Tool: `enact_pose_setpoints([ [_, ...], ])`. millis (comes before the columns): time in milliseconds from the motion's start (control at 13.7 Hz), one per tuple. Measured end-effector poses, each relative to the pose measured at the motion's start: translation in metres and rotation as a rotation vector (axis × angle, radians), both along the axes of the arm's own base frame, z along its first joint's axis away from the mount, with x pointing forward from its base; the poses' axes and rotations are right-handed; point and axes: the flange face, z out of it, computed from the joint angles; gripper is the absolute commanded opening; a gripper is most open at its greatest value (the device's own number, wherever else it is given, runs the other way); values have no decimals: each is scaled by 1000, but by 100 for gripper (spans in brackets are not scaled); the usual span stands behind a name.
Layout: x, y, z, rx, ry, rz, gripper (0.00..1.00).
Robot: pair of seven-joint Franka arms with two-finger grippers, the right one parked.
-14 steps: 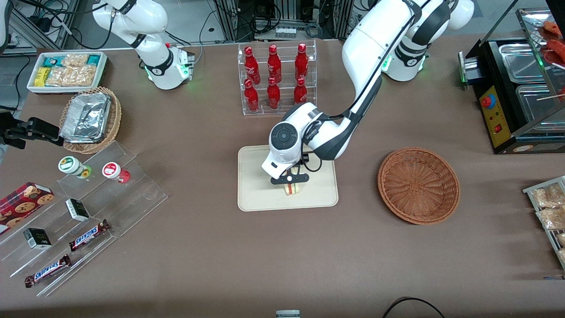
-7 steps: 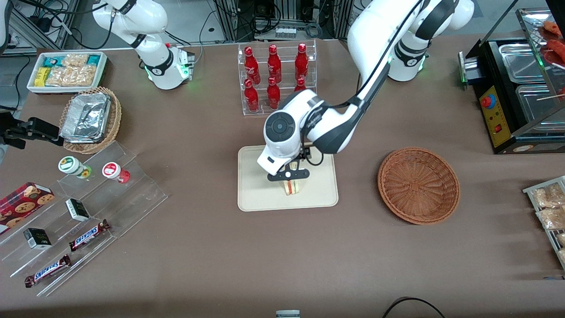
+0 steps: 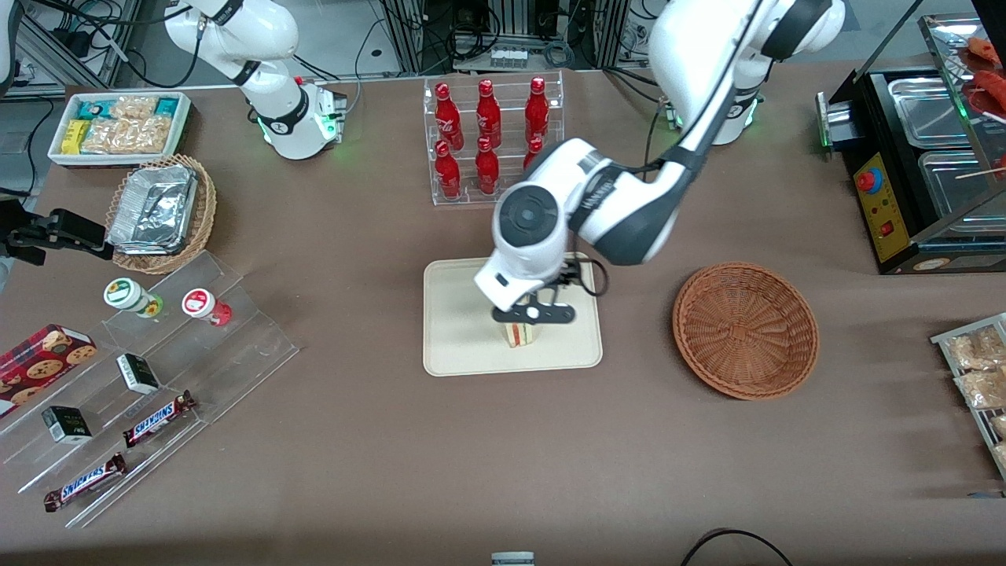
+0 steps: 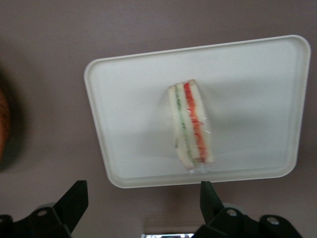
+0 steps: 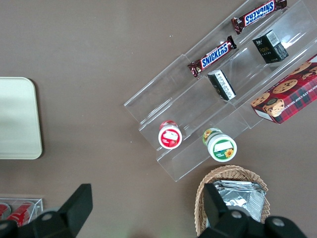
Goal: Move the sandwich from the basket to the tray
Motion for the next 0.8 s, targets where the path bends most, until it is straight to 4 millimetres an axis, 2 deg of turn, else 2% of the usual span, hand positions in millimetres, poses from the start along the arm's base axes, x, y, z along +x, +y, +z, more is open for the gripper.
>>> enact_pose_setpoints([
  [292,34,79,30,10,35,14,100],
  [511,46,143,47,-6,47,-31,100],
  [803,56,238,66,-28,60,-63,100],
])
